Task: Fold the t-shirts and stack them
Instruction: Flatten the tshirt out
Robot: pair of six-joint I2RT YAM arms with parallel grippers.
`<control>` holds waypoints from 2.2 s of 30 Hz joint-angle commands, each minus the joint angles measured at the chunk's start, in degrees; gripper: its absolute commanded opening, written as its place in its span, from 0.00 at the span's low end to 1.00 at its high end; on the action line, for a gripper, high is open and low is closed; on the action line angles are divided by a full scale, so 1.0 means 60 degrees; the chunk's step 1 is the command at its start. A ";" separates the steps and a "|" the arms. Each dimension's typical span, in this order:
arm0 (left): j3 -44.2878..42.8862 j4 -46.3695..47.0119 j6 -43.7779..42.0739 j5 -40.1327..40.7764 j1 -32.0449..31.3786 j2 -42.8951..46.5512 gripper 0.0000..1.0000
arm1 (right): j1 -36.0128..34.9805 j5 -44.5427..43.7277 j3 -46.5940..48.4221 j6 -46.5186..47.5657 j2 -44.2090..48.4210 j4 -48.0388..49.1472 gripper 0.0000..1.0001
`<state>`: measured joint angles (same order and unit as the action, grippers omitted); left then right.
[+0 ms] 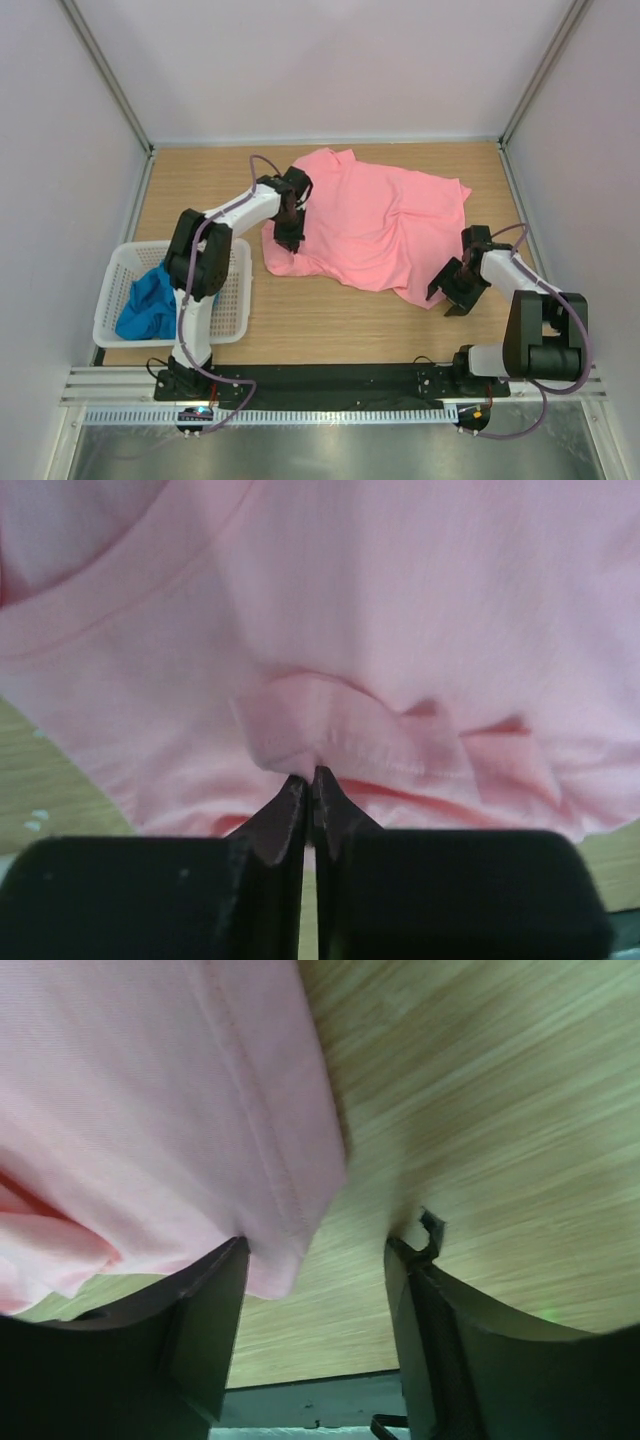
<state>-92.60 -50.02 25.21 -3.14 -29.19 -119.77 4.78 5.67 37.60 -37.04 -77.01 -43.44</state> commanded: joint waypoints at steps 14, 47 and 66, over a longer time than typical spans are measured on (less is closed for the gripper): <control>0.4167 0.0441 0.0690 -0.1030 -0.1504 0.4594 0.00 | 0.0054 -0.0711 0.1817 0.0752 0.0780 -0.2296 0.19; 0.1825 0.0647 -0.0261 -0.1441 -0.1581 0.1696 0.53 | 0.0200 0.0929 0.1071 0.0826 -0.1080 -0.0142 0.50; 0.2088 0.0661 -0.1330 -0.1103 -0.1551 0.2280 0.49 | -0.1397 0.0155 0.8540 0.0999 -0.5095 -0.2088 0.66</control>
<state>-80.58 -46.00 19.16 -10.07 -38.61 -109.75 -2.61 9.10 81.78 -33.95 -107.79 -49.10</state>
